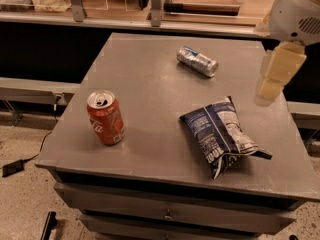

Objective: Place redbull can upright

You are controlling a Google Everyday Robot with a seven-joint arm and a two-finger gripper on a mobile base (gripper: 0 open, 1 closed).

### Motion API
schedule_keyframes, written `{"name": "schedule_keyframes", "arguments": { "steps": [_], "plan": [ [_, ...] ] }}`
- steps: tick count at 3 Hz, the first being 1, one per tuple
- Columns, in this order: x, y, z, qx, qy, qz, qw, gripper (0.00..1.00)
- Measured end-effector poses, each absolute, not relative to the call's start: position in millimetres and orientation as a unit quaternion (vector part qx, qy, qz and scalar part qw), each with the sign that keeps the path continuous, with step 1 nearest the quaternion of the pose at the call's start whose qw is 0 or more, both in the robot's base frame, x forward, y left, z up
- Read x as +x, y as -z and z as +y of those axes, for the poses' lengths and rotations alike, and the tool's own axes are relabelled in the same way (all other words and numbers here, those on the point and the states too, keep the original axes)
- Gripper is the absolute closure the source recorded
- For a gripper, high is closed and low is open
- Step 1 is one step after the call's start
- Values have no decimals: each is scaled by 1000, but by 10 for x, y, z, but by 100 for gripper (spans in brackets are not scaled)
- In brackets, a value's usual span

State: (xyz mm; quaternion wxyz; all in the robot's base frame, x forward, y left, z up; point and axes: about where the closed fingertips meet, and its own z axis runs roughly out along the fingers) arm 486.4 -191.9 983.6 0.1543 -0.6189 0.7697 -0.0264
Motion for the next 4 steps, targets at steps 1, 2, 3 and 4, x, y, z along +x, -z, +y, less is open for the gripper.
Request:
{"name": "schedule_keyframes", "arguments": {
  "steps": [1,2,3,4],
  "plan": [
    [5432,-9982,-1685,-631,27,759,161,0],
    [6033,-9995,-1423,-630,37,757,167,0],
    [6515,-9851,-1275,-611,44,771,172,0],
    [6834,-9713,-1281,-571,66,799,178,0]
  ]
}}
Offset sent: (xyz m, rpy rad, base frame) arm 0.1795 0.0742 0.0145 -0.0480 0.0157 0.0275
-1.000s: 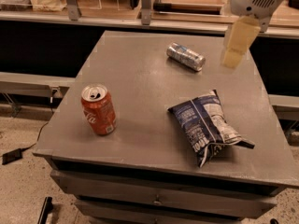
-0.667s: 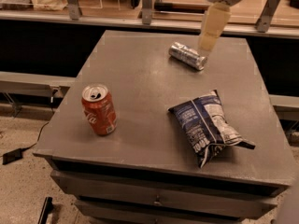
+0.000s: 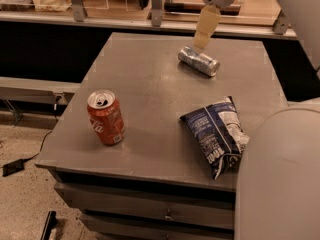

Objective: Place redbull can upright

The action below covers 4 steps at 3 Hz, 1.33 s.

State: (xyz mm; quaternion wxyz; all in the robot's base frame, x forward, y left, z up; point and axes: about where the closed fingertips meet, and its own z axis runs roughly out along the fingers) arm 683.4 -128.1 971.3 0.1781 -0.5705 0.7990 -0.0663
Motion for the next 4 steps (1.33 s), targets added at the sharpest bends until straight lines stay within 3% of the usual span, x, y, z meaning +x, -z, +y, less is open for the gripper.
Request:
{"name": "schedule_keyframes", "arguments": {
  "steps": [4],
  "plan": [
    [7288,-9377,-1119,-482,67,856,175,0]
  ]
}}
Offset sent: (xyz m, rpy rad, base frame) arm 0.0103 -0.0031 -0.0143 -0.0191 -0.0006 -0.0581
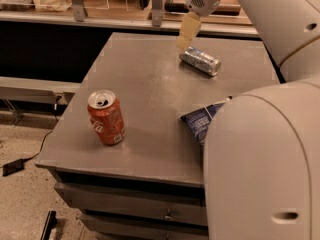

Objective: Place redbull can upright

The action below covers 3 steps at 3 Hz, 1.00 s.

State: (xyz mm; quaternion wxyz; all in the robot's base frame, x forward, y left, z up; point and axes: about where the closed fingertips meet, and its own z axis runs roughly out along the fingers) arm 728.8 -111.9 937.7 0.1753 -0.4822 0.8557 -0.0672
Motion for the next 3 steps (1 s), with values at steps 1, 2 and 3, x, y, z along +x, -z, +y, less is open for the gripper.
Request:
{"name": "schedule_keyframes", "arguments": {
  "steps": [1,2,3],
  "plan": [
    [7395,-9173,-1018,-446,52,878,165,0],
    [7449,-8931,-957,-421,48,894,142,0],
    [7464,-8671,-951,-402,46,908,112,0]
  ]
}}
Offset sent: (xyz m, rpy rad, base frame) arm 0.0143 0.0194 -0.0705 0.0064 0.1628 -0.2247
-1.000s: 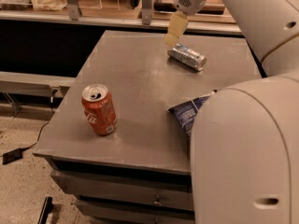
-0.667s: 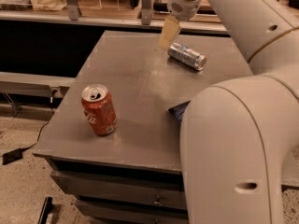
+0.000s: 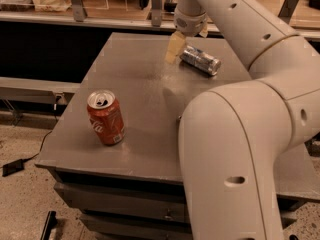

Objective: Place redbull can upright

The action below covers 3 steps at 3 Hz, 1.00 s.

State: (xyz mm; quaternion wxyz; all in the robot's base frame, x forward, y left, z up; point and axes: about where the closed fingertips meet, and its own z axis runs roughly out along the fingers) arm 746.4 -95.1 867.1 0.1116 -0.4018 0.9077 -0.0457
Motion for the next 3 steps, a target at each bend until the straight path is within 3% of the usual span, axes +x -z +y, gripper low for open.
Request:
{"name": "schedule_keyframes", "arguments": {
  "steps": [1,2,3],
  "plan": [
    [7469,-8483,-957,-392,41,915,90,0],
    [7477,-8340,-958,-388,33,918,77,12],
    [7546,-8291,-924,-389,32,917,86,43]
  ]
}}
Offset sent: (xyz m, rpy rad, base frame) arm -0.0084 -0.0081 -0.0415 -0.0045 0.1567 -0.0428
